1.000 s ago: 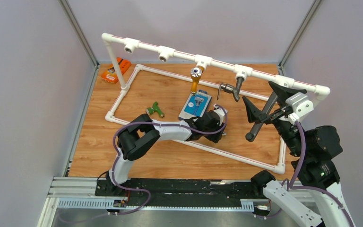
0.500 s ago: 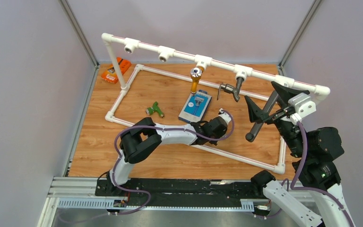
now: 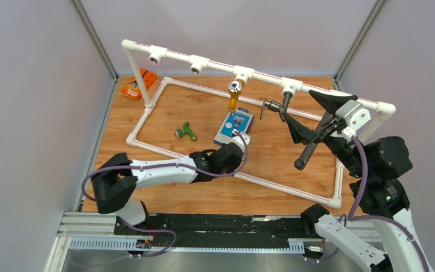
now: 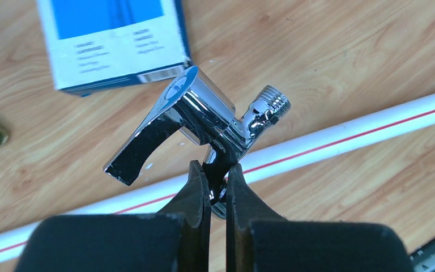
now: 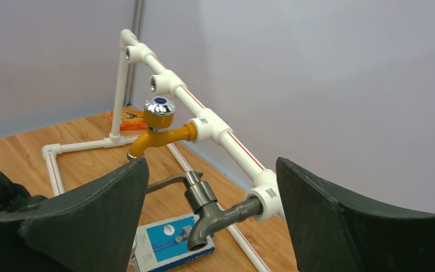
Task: Install the water faucets
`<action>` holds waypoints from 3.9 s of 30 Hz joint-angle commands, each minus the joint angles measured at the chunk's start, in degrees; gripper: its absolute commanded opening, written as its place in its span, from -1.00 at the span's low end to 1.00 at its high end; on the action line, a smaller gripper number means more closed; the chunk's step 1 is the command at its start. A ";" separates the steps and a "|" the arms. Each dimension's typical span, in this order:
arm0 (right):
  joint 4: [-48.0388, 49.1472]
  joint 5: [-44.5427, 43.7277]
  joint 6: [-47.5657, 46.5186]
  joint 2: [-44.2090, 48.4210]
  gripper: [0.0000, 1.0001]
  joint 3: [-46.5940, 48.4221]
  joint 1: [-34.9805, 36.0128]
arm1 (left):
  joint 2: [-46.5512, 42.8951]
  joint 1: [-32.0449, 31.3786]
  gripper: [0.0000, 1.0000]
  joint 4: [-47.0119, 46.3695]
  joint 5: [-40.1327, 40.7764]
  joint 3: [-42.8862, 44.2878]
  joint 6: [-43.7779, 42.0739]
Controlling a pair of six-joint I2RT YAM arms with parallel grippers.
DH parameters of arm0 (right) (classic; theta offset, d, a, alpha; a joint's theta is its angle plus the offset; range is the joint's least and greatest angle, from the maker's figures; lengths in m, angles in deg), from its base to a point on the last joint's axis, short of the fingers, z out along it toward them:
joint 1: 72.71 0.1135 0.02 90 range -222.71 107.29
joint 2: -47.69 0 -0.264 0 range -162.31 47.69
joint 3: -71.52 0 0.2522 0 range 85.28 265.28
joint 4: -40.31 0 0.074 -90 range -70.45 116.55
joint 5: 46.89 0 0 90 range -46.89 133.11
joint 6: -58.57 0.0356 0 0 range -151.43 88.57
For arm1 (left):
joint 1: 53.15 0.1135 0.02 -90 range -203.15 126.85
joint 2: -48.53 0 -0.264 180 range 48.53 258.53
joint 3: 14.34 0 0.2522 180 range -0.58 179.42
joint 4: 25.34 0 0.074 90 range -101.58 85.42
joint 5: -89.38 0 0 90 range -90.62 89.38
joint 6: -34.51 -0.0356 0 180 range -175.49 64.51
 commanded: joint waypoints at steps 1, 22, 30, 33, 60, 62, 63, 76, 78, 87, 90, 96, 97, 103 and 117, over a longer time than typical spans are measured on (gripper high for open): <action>-2.47 11.11 1.28 -4.61 0.74 4.50 0.15 | -10.78 1.88 -1.00 -1.39 3.66 -5.46 3.43; -12.50 5.96 -12.94 -32.56 0.63 6.71 32.57 | -47.35 26.23 -1.00 15.99 -11.18 -16.13 0.72; -10.65 -2.32 -20.50 -40.47 0.62 3.98 34.51 | -47.97 26.23 -1.00 26.20 -20.50 -9.00 -3.32; -8.46 -2.49 -21.39 -42.93 0.60 3.28 34.51 | -48.40 26.23 -1.00 27.18 -23.93 -7.16 -3.94; 7.02 -3.57 -17.87 -41.63 0.49 -5.42 29.59 | -47.79 26.23 -1.00 28.68 -28.68 -4.95 -3.85; 6.93 -0.05 -18.75 -40.66 0.49 -6.65 29.59 | -47.79 26.23 -1.00 28.06 -30.35 -4.95 -4.12; 6.84 1.53 -19.01 -40.39 0.50 -6.92 29.68 | -47.44 26.23 -0.99 27.97 -30.62 -4.78 -4.38; 4.74 5.59 -20.34 -44.43 0.34 -4.55 29.59 | -46.21 26.23 -1.00 26.47 -36.94 -3.55 -5.79; 4.30 5.94 -20.25 -45.05 0.19 -3.76 29.68 | -46.03 26.23 -1.00 26.56 -37.38 -3.55 -5.70; 2.98 5.95 -18.06 -45.40 -1.00 -2.61 29.24 | -46.73 26.23 -0.80 24.81 -33.97 -4.25 -3.77; 3.32 6.38 -14.81 -45.23 -1.00 -2.35 27.40 | -48.93 26.32 -0.10 20.87 -31.06 -5.82 -1.41; 7.98 7.43 -9.53 -41.72 -1.00 -5.24 23.71 | -58.15 30.53 0.74 9.80 -27.28 -13.30 9.40; 8.77 7.79 -8.65 -41.19 -1.00 -5.68 23.27 | -59.73 31.93 0.80 8.64 -27.97 -15.31 12.55; 12.29 9.02 -6.80 -39.43 -1.00 -8.15 22.03 | -60.27 36.51 0.86 -8.55 -38.60 -24.53 27.58; 16.33 11.83 -5.31 -37.32 -1.00 -10.96 21.51 | -52.80 37.66 0.59 -27.13 -49.07 -29.82 43.24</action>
